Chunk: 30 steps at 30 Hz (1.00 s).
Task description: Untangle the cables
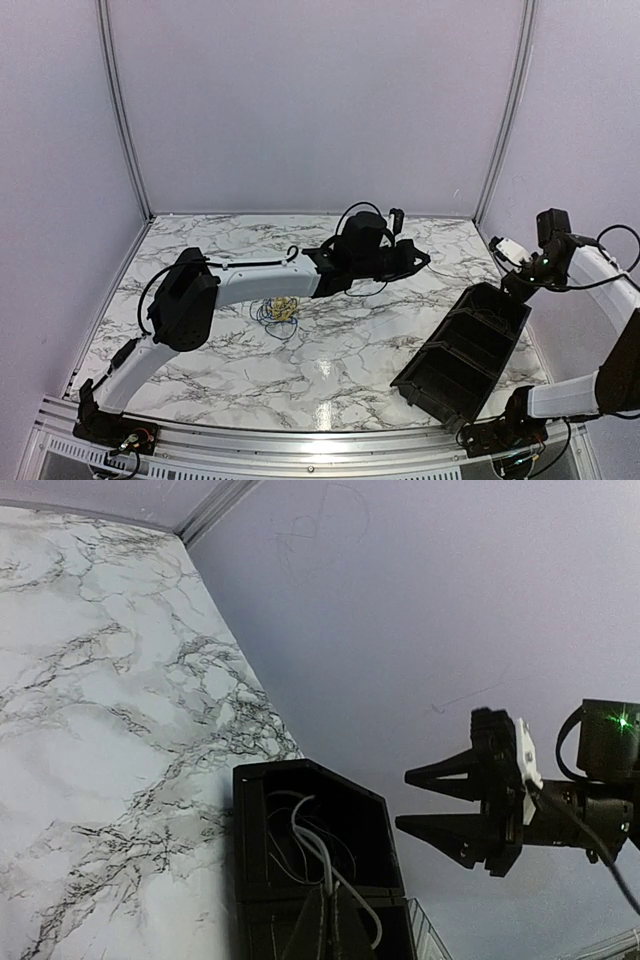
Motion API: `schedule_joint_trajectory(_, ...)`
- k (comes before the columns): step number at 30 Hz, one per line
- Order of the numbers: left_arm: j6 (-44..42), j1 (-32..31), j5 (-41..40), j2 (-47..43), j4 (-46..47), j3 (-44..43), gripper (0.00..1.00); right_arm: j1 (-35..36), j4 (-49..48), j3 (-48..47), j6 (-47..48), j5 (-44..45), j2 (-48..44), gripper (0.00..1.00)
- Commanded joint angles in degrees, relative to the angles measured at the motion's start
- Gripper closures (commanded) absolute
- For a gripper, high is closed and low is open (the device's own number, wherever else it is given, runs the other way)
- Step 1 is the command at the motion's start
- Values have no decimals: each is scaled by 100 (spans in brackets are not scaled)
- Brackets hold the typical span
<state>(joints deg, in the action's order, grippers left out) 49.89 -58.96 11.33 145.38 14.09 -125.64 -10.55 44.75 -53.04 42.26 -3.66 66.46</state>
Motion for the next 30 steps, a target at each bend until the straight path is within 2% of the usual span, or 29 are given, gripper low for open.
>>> schedule_joint_trajectory(1, -5, -89, 218, -34, 357, -145, 100, -53, 142, -731, -196, -1214, 9, 48)
schedule_joint_trajectory(10, 61, -81, 438, -38, 501, -136, 100, 92, 504, -770, 648, -3002, 29, 40)
schedule_joint_trajectory(19, 204, -81, 502, -78, 569, -120, 100, 1126, 4, -563, 901, -3039, 21, 36)
schedule_joint_trajectory(24, 247, -81, 506, -67, 578, -110, 100, 1766, -351, -602, 819, -2562, 234, 36)
schedule_joint_trajectory(27, 258, -81, 526, -79, 578, -101, 100, 2000, -503, -602, 793, -2414, 332, 43)
schedule_joint_trajectory(30, 245, -81, 539, -112, 578, -69, 100, 2178, -514, -675, 758, -2148, 509, 63)
